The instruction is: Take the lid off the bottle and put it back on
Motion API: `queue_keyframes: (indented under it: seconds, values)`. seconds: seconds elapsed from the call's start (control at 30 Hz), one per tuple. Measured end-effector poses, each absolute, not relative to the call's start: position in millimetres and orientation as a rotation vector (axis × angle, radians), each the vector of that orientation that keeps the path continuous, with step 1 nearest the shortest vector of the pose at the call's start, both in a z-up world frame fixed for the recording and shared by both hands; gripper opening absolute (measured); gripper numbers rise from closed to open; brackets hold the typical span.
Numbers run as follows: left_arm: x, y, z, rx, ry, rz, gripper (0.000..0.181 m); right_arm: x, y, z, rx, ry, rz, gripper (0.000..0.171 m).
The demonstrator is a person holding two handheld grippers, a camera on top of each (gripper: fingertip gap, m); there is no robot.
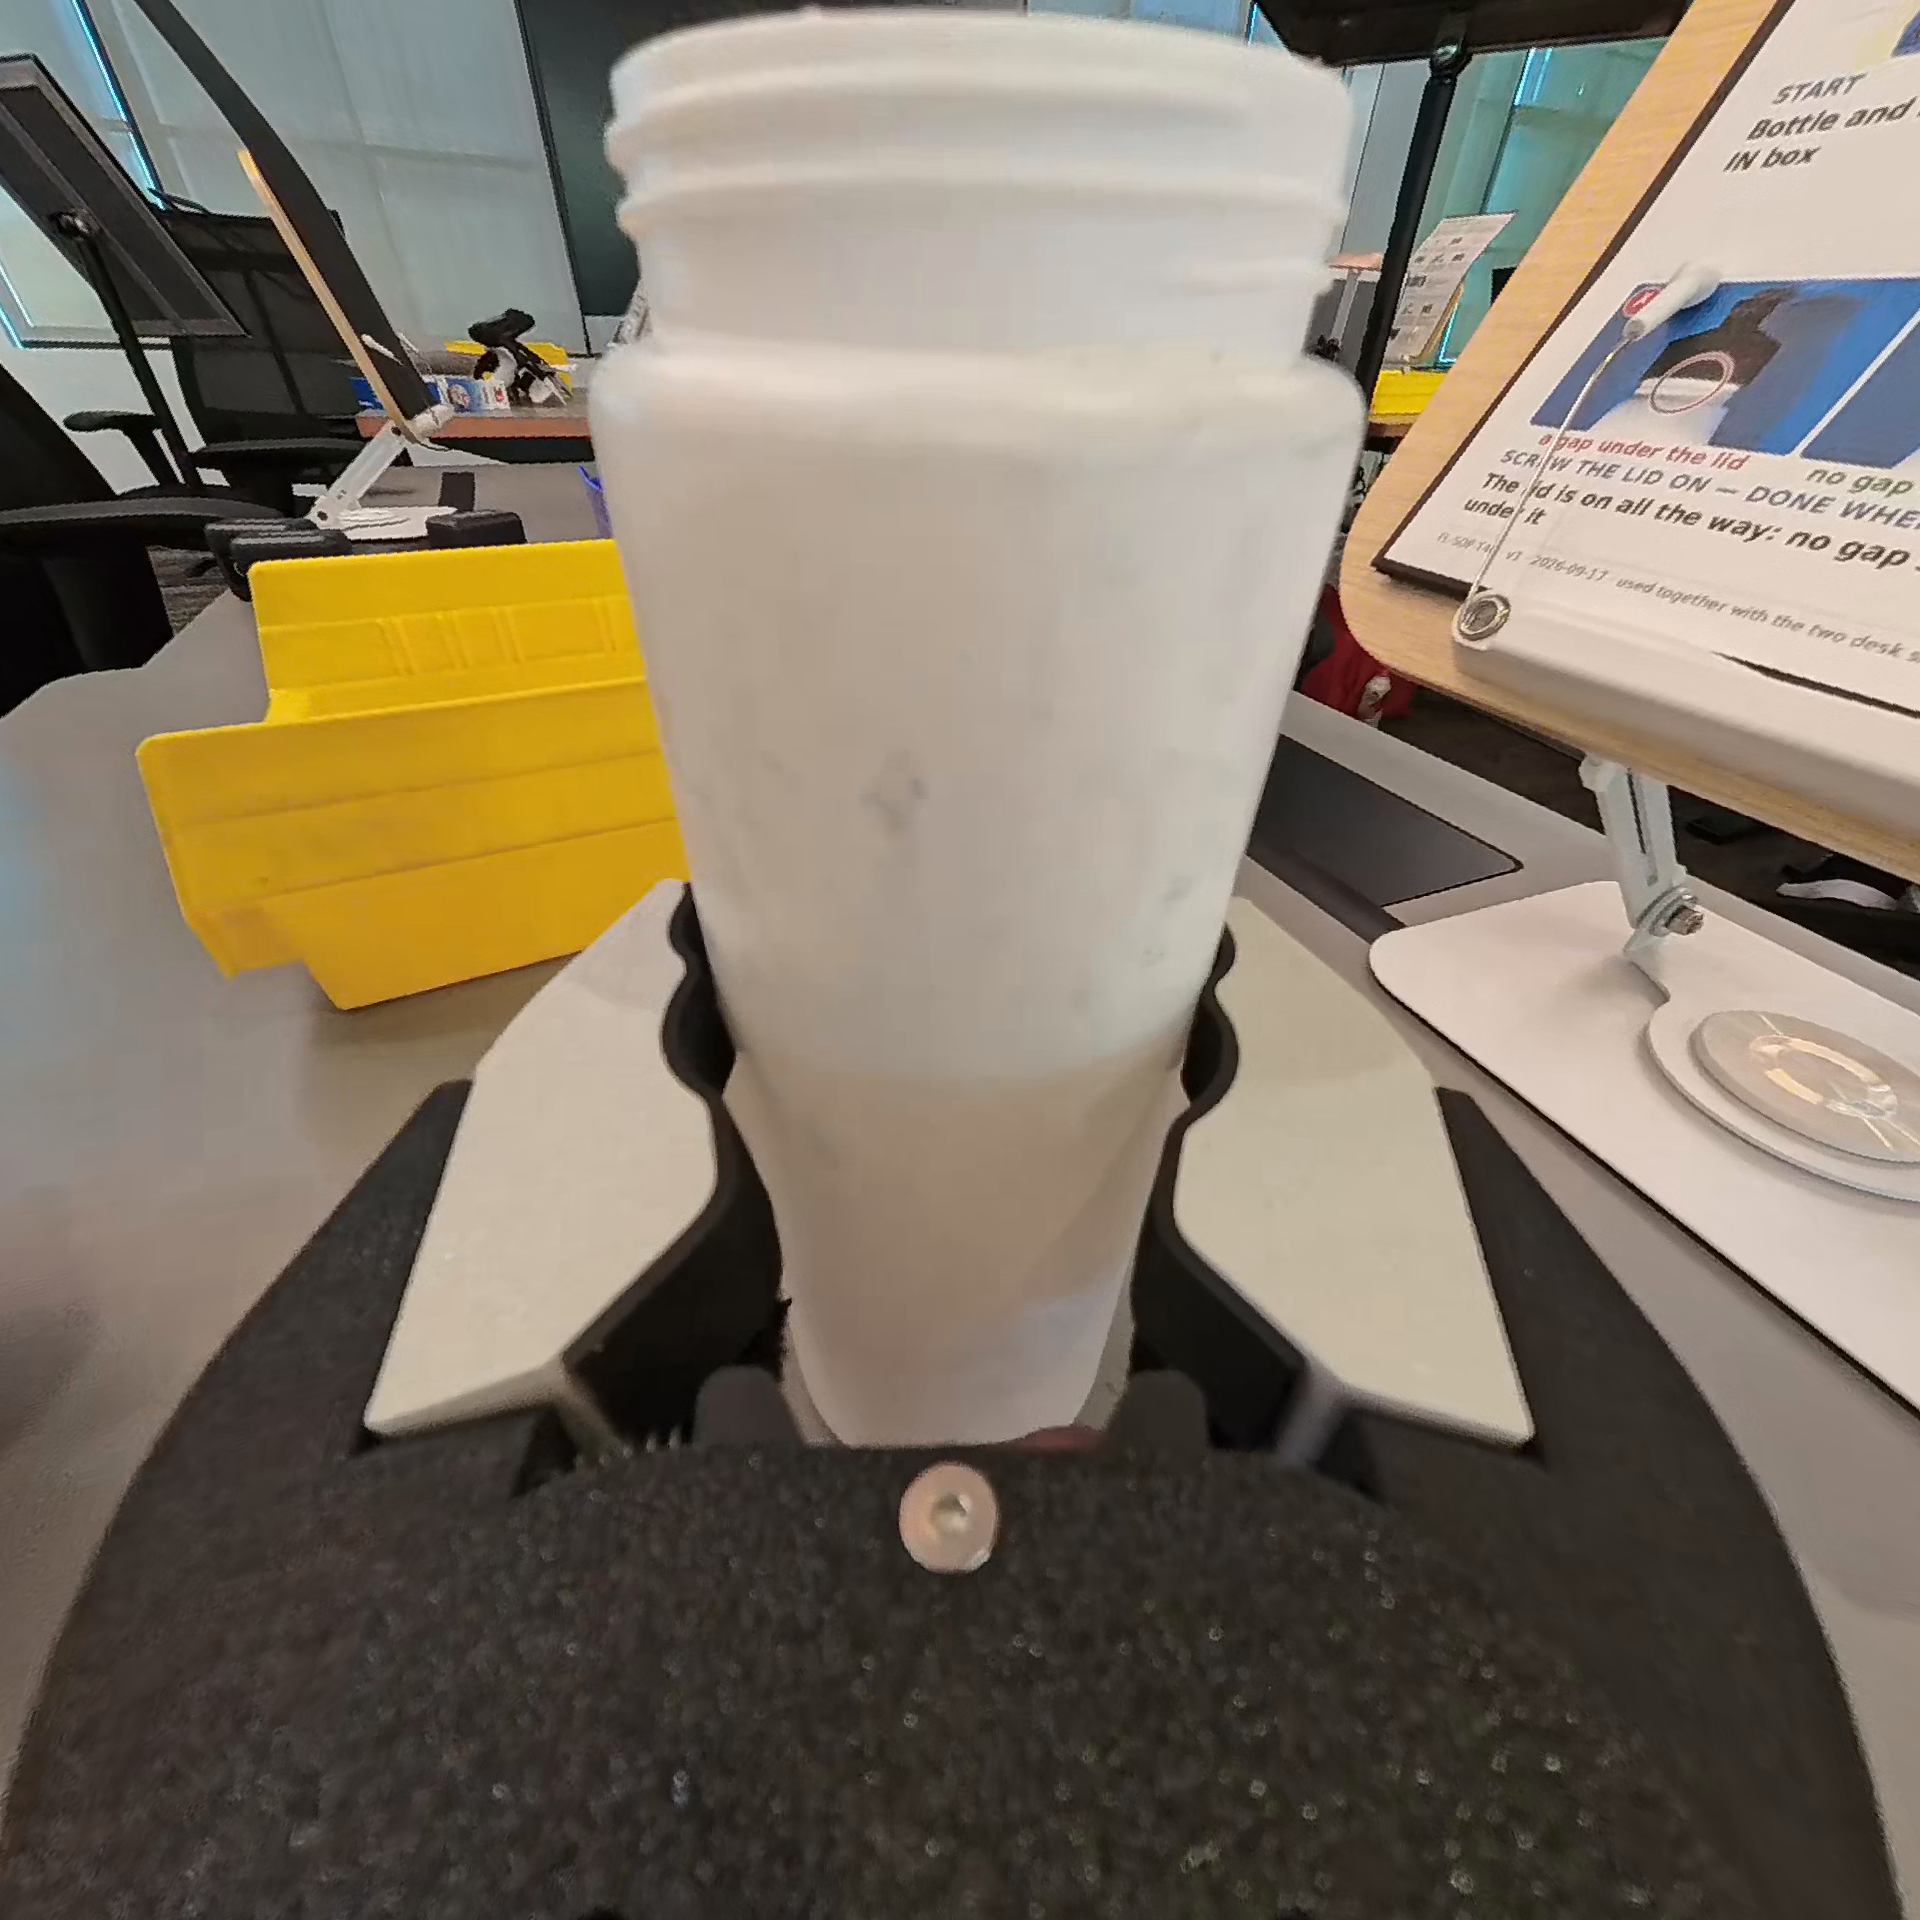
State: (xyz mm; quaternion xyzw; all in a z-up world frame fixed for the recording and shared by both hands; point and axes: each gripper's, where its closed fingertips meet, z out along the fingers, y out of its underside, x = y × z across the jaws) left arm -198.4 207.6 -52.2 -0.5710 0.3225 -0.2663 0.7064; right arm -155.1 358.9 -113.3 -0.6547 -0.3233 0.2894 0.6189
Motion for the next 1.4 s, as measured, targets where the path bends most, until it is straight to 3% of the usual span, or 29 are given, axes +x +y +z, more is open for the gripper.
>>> queue_keyframes:
  seconds: [0.3,0.63,0.8,0.93,1.13,1.4]
  values:
    - [-195.5,222.2,-90.3,-1.466,0.726,-0.609,0.07,-143.3,359.3,-96.8,-1.538,-0.668,0.663,0.087]
    - [-193.4,216.2,-96.4,-1.51,0.728,-0.69,0.07,-41.8,284.8,121.6,-1.446,-0.648,0.069,0.087]
    - [-185.7,207.6,-94.9,-1.491,0.768,-0.699,0.07,44.0,259.2,170.0,-1.559,-0.807,-0.463,0.087]
    - [-181.1,203.9,-94.8,-1.485,0.787,-0.699,0.07,112.4,254.3,133.9,-1.743,-1.107,-0.933,0.087]
    - [-180.9,204.7,-97.0,-1.494,0.79,-0.693,0.07,191.8,253.3,15.9,-1.804,-1.683,-1.298,0.087]
    - [-183.8,212.2,-105.9,-1.539,0.778,-0.711,0.07,226.1,243.9,-103.9,-1.455,-2.324,-1.173,0.087]
